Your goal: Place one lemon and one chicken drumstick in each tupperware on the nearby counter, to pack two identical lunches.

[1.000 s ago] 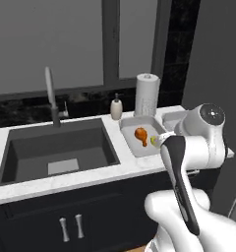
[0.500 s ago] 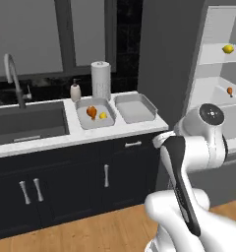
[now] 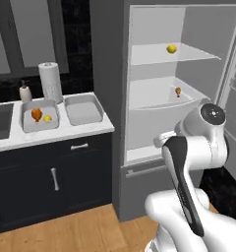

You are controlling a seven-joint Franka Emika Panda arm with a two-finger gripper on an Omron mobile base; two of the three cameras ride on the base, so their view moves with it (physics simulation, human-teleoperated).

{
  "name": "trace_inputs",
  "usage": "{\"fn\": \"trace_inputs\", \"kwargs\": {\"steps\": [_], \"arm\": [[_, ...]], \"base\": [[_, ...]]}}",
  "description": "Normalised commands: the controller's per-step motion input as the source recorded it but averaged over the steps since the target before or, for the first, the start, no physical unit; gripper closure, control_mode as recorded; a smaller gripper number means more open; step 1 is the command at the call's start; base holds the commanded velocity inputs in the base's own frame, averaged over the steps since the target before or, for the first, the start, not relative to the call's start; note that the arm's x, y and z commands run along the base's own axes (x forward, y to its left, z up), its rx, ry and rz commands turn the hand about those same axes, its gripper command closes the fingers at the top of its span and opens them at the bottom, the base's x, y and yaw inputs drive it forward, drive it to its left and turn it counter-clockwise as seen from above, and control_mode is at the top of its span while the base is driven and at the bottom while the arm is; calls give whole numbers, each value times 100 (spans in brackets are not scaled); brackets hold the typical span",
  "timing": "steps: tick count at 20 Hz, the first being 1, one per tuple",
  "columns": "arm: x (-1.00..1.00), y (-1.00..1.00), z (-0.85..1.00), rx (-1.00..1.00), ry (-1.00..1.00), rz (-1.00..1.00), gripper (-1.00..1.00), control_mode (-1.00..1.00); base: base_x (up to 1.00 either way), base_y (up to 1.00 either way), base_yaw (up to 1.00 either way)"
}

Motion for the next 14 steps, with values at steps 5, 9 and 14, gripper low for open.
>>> {"fn": "trace_inputs", "kwargs": {"steps": [5, 9, 14], "arm": [[0, 0, 0, 0, 0, 0, -100, 100], [0, 0, 0, 0, 0, 0, -100, 100], [0, 0, 0, 0, 0, 0, -100, 100]], "base": [[85, -34, 0], [100, -26, 0], [54, -56, -8]]}}
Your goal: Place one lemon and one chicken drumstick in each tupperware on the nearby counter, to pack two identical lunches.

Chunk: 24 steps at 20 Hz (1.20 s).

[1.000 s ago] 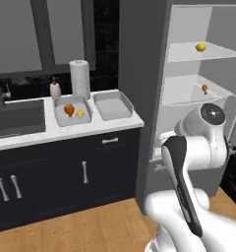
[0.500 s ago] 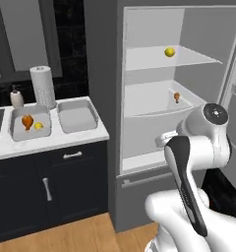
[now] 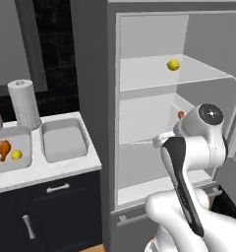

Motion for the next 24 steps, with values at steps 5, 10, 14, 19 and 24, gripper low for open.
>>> {"fn": "trace_inputs", "kwargs": {"steps": [5, 10, 14, 19, 24], "arm": [[0, 0, 0, 0, 0, 0, -100, 100], [0, 0, 0, 0, 0, 0, -100, 100], [31, -2, -5, 0, -2, 0, -100, -100], [23, -49, -29, 0, -5, -10, -100, -100], [24, -52, -40, 0, -11, -12, -100, -100]], "base": [[28, -63, -9], [51, -12, -3], [29, 0, 0], [0, 0, 0], [0, 0, 0]]}}
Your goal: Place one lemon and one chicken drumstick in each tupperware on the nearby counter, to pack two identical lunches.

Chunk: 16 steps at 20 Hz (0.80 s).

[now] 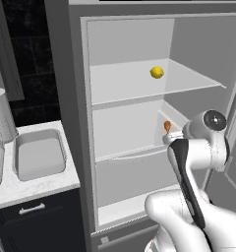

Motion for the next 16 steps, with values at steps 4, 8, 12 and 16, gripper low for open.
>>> {"fn": "trace_inputs", "kwargs": {"steps": [4, 8, 12, 16], "arm": [[60, -32, -36, 0, -7, -12, -100, -100], [78, -9, -19, 0, -1, -7, -100, -100], [77, -1, 0, 4, 4, -1, -100, -100], [61, -1, 0, 7, 12, 0, -100, -100]], "base": [[0, 0, 0], [0, 0, 0], [0, 0, 0], [0, 0, 0]]}}
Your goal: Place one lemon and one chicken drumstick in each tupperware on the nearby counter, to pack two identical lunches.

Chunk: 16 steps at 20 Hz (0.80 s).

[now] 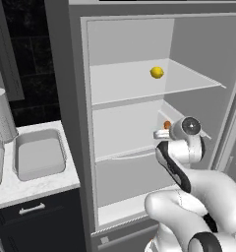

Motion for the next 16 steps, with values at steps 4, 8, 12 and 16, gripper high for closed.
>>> {"fn": "trace_inputs", "kwargs": {"steps": [4, 8, 12, 16], "arm": [[52, -11, 0, 7, 13, 0, -100, -100], [43, -24, -8, 2, 1, 0, -100, -100], [38, -28, -22, 0, 0, 0, -100, -100], [37, -18, -23, 0, 0, 0, -100, -100]], "base": [[0, 0, 0], [0, 0, 0], [0, 0, 0], [0, 0, 0]]}}
